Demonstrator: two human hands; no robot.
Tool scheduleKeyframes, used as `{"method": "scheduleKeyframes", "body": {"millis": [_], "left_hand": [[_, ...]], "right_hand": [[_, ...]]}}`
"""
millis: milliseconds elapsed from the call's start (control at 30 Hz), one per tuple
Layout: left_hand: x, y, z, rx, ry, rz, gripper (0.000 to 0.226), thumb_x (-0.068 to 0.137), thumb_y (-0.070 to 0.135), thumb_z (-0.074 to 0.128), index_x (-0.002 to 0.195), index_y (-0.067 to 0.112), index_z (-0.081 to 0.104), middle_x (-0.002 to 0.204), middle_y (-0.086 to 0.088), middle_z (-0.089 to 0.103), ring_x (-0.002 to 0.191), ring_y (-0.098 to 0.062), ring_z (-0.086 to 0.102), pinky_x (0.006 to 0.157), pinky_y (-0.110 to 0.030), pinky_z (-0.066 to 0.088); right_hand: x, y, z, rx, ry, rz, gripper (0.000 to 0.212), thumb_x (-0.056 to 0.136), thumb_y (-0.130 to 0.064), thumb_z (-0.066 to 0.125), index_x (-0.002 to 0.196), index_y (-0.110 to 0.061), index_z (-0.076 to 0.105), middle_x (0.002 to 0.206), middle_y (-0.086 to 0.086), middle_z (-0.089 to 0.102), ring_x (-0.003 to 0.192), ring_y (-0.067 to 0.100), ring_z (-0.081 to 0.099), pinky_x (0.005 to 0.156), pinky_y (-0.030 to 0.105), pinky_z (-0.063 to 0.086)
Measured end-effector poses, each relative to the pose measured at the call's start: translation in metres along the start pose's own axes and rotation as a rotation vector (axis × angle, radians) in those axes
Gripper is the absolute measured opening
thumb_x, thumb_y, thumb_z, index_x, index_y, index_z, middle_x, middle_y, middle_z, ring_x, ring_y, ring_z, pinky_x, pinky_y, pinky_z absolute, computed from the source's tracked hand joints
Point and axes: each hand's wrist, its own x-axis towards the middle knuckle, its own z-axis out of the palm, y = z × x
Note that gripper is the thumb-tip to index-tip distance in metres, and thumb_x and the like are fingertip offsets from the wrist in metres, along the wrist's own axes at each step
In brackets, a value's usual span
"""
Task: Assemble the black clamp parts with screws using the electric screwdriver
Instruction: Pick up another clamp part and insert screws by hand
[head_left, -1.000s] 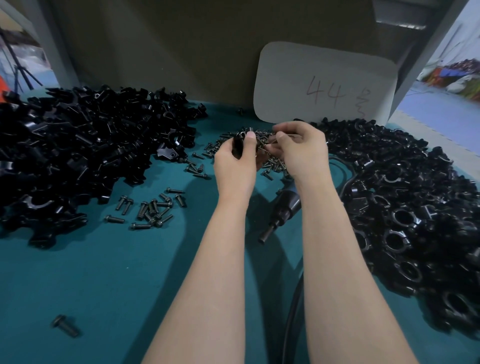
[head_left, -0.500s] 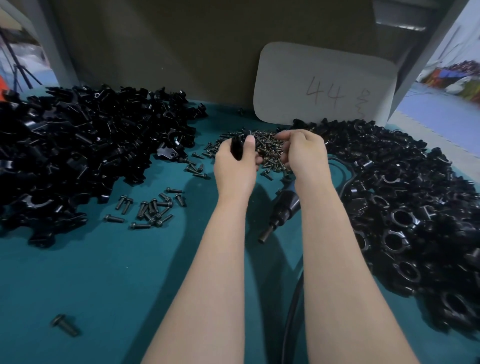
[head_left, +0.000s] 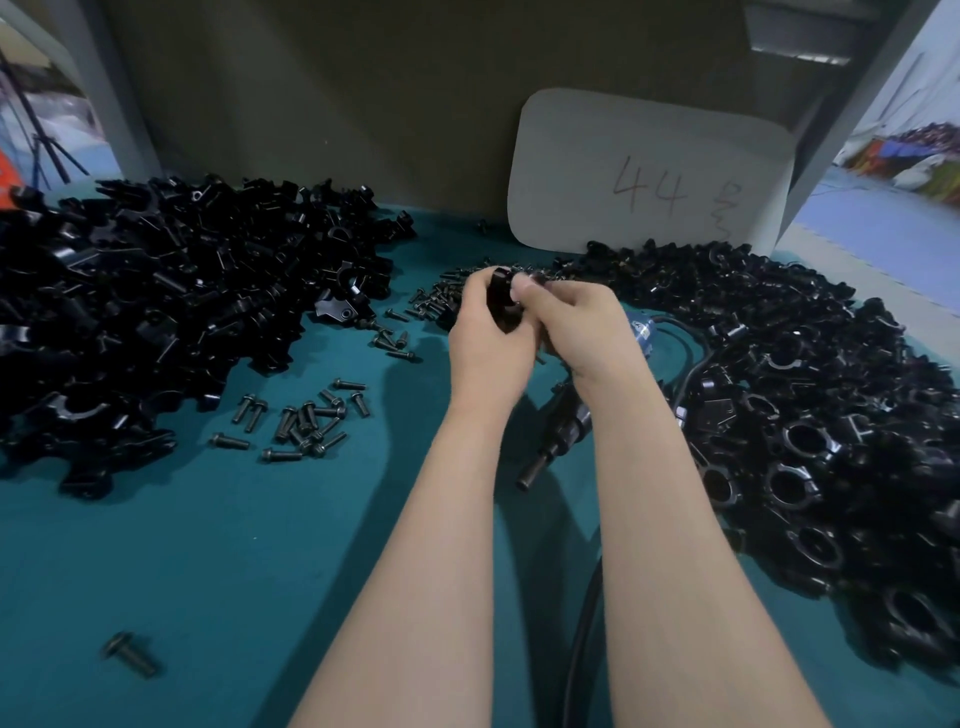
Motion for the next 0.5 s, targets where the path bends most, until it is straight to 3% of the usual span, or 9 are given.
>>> {"method": "scheduleKeyframes", "body": {"millis": [100, 200, 267, 400, 500], "left_hand": [[0.005, 0.01, -0.002, -0.508, -0.045, -0.282, 0.008, 0.097, 0.022, 0.053, 0.103, 0.027, 0.055, 0.105, 0.0, 0.066, 0.092, -0.009, 0.061, 0.079, -0.022, 0.046], [0.014, 0.008, -0.011, -0.903, 0.008, -0.376, 0.025, 0.104, 0.035, 0.038, 0.098, 0.018, 0.055, 0.102, -0.007, 0.063, 0.086, -0.014, 0.058, 0.085, -0.029, 0.047], [0.016, 0.008, -0.016, -0.99, 0.033, -0.37, 0.023, 0.105, 0.029, 0.038, 0.103, 0.013, 0.055, 0.098, -0.01, 0.059, 0.084, -0.015, 0.057, 0.087, -0.028, 0.047], [0.015, 0.011, -0.017, -0.999, 0.047, -0.407, 0.042, 0.103, 0.018, 0.04, 0.142, 0.0, 0.039, 0.106, -0.015, 0.058, 0.098, -0.023, 0.055, 0.1, -0.033, 0.045], [0.013, 0.014, -0.013, -0.963, 0.063, -0.394, 0.044, 0.102, 0.014, 0.038, 0.143, 0.001, 0.038, 0.111, -0.015, 0.057, 0.098, -0.024, 0.054, 0.089, -0.032, 0.046]], "right_hand": [[0.003, 0.003, -0.004, 0.155, 0.143, 0.117, 0.038, 0.089, -0.037, 0.061, 0.06, -0.015, 0.049, 0.045, -0.007, 0.038, 0.047, 0.012, 0.034, 0.053, 0.027, 0.03], [0.004, 0.003, -0.007, 0.374, 0.127, 0.296, 0.04, 0.086, -0.04, 0.064, 0.062, -0.018, 0.039, 0.042, -0.008, 0.031, 0.044, 0.012, 0.031, 0.045, 0.024, 0.027], [0.003, 0.001, -0.005, 0.46, 0.004, 0.368, 0.041, 0.086, -0.038, 0.064, 0.059, -0.019, 0.04, 0.043, -0.008, 0.03, 0.039, 0.01, 0.03, 0.038, 0.017, 0.024], [0.0, -0.002, 0.005, 0.459, -0.162, 0.408, 0.045, 0.089, -0.039, 0.061, 0.054, -0.02, 0.038, 0.046, -0.006, 0.029, 0.038, 0.009, 0.028, 0.035, 0.016, 0.023], [0.0, -0.004, 0.008, 0.483, -0.143, 0.405, 0.043, 0.09, -0.037, 0.06, 0.057, -0.019, 0.038, 0.047, -0.006, 0.03, 0.04, 0.01, 0.029, 0.036, 0.017, 0.024]]}}
